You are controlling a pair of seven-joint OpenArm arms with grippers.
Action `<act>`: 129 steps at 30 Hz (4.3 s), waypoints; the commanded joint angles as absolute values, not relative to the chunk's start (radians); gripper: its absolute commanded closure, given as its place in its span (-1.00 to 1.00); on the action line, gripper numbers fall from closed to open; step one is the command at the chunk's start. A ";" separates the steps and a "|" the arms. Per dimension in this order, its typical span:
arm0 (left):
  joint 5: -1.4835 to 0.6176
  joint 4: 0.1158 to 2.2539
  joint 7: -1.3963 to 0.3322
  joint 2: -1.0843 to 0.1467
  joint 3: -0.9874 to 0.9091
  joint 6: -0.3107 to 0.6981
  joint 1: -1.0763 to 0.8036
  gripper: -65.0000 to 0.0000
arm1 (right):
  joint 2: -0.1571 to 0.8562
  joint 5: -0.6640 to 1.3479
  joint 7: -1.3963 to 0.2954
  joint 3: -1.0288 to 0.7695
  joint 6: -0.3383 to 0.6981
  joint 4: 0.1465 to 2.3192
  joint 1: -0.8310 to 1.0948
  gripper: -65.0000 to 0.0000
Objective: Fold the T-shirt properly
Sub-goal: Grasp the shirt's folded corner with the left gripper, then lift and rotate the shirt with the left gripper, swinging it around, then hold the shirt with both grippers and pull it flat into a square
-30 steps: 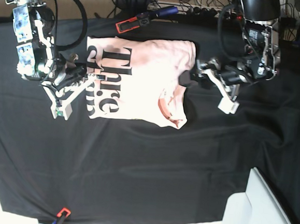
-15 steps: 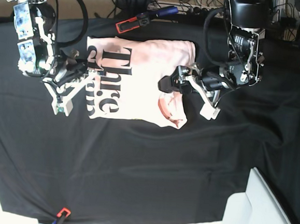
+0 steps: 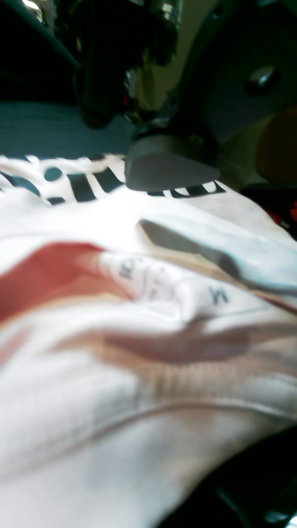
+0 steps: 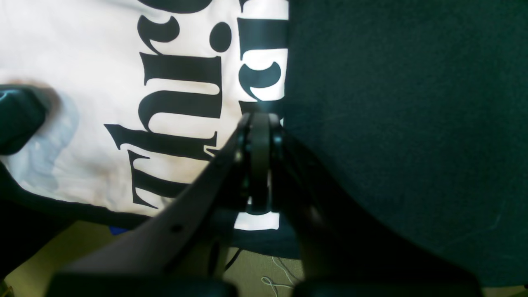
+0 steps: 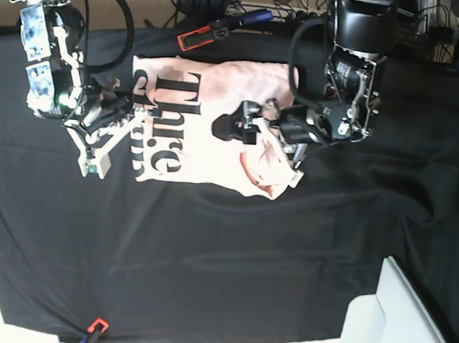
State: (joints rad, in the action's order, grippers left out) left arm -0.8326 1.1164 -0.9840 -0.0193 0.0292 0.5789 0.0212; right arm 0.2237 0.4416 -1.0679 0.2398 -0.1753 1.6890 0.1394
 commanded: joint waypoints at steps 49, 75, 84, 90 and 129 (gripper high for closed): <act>-0.073 0.955 -1.040 0.016 0.493 0.573 0.565 1.00 | 0.286 0.447 -1.013 0.231 -0.173 1.704 0.128 1.00; 0.390 0.687 -0.404 0.157 0.496 0.572 0.651 1.00 | 0.286 0.446 -1.013 0.231 -0.173 1.702 0.125 1.00; 0.395 0.529 -0.217 0.157 0.498 0.572 0.704 1.00 | 0.283 0.446 -1.012 0.194 -0.173 1.702 0.124 1.00; 0.384 0.522 -0.185 0.157 0.654 0.572 0.717 1.00 | 0.285 0.446 -1.013 0.147 -0.173 1.702 0.124 1.00; 0.394 0.524 -0.137 0.157 0.670 0.572 0.713 1.00 | 0.189 0.450 -1.010 0.346 -0.163 1.566 -0.079 1.00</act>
State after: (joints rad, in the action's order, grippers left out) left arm 0.4034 0.5091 -0.1623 0.1471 0.6704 0.5762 0.6781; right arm 0.1867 0.4458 -1.0187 0.3470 -0.1650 1.5486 -0.0673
